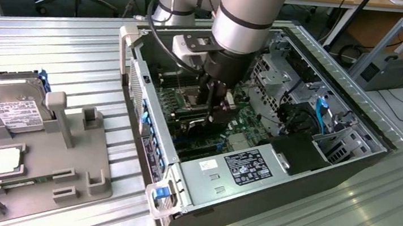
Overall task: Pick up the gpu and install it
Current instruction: 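Insert the gpu into the slot, then press down on the gpu until it lock into place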
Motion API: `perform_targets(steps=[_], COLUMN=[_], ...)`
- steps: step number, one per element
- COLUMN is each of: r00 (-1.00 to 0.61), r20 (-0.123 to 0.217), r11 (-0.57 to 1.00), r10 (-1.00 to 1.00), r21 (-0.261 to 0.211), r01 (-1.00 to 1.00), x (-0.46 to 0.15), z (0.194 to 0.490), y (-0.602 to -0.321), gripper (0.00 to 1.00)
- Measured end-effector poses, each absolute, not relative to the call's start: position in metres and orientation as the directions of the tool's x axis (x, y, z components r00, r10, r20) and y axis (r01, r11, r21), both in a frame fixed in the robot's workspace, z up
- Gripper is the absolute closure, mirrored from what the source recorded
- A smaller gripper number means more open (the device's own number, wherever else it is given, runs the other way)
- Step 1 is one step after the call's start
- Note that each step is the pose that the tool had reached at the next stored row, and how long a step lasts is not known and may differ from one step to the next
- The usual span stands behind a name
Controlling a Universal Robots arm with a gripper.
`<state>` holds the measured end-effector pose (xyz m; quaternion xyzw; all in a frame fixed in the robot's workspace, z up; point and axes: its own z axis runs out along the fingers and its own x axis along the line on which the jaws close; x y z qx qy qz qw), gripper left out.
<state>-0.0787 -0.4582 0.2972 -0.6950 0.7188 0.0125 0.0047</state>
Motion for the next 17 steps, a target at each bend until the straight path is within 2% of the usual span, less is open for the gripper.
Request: perform_targets(steps=[7,17], r00=[-0.034,-0.034], r20=[-0.024,-0.024], r11=[0.034,0.034], r10=[-0.999,-0.999], r21=[0.011,0.011], r01=[-0.999,-0.999], x=[-0.079,-0.079], z=[0.318,0.318], y=[-0.458,-0.458], gripper=[0.42,0.42])
